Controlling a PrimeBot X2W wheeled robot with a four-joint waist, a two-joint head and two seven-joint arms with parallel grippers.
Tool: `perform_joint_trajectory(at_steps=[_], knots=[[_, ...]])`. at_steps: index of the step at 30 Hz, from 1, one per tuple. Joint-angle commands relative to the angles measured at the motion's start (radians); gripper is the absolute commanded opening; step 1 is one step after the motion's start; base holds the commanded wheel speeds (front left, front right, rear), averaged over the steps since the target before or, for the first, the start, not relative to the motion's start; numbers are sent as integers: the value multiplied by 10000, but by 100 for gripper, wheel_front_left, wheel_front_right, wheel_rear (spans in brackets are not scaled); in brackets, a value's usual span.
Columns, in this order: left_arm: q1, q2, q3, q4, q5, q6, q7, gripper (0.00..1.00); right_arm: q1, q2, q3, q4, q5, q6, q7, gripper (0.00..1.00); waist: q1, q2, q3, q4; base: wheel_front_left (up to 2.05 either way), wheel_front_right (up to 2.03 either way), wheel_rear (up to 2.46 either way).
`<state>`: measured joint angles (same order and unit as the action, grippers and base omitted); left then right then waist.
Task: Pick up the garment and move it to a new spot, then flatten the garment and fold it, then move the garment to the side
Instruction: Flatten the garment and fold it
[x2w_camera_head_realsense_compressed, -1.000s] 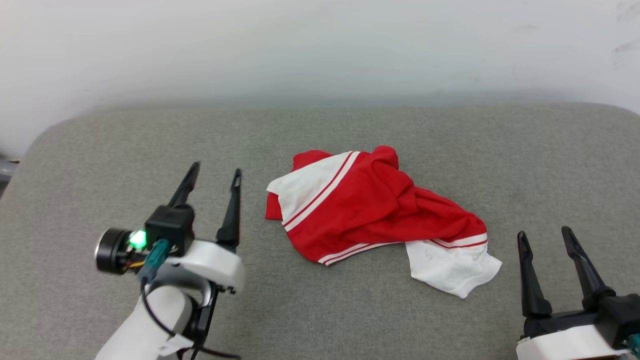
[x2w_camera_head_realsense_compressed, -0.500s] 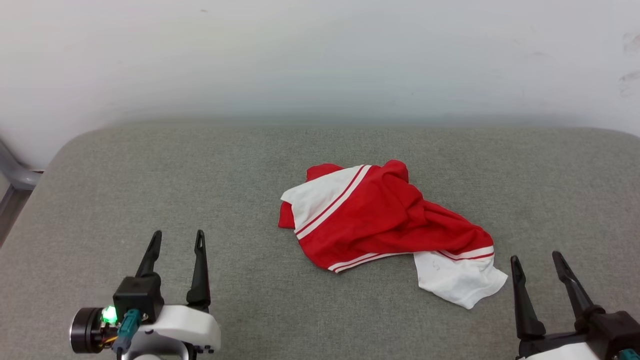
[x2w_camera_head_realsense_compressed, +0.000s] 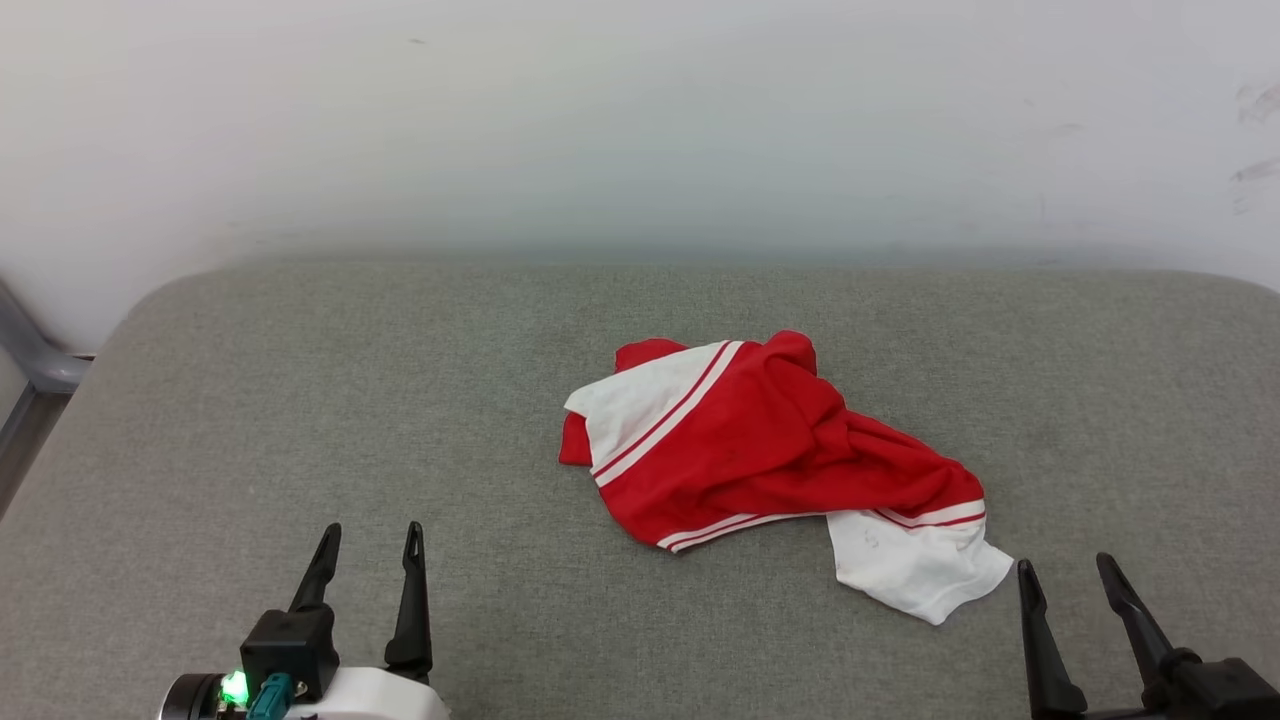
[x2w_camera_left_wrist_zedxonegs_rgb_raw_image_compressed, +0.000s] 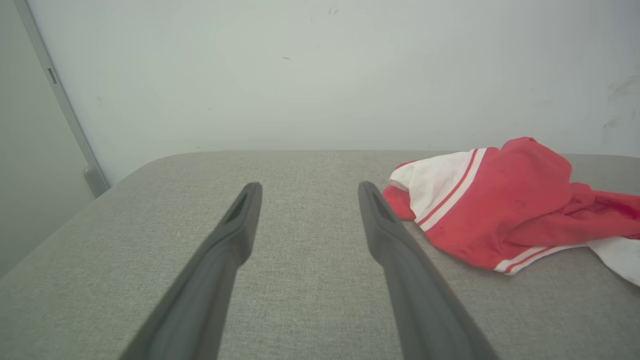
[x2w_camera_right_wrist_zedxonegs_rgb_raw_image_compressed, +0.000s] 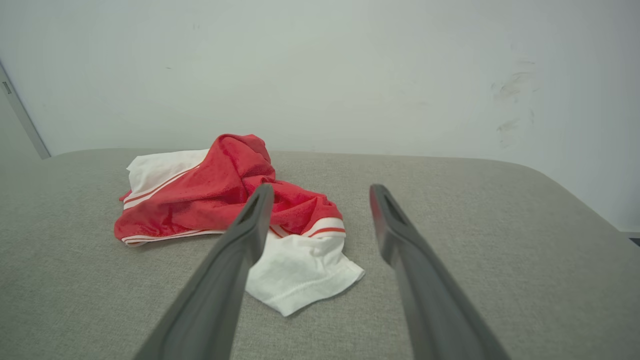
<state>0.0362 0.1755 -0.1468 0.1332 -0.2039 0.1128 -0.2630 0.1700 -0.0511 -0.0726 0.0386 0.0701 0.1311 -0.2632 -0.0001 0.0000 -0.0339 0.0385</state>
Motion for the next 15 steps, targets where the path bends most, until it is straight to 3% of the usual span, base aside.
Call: perform_joint_trajectory(at_steps=[1, 15], knots=[[140, -163, 187, 66, 168, -159, -26, 100, 173, 16, 10, 84, 32, -7, -24, 100, 1, 0, -23, -1, 0, 0, 0], [266, -694, 861, 291, 787, -783, -26, 100, 73, 16, -5, 225, 24, -7, -24, 100, 1, 0, -75, 10, 0, 0, 0]])
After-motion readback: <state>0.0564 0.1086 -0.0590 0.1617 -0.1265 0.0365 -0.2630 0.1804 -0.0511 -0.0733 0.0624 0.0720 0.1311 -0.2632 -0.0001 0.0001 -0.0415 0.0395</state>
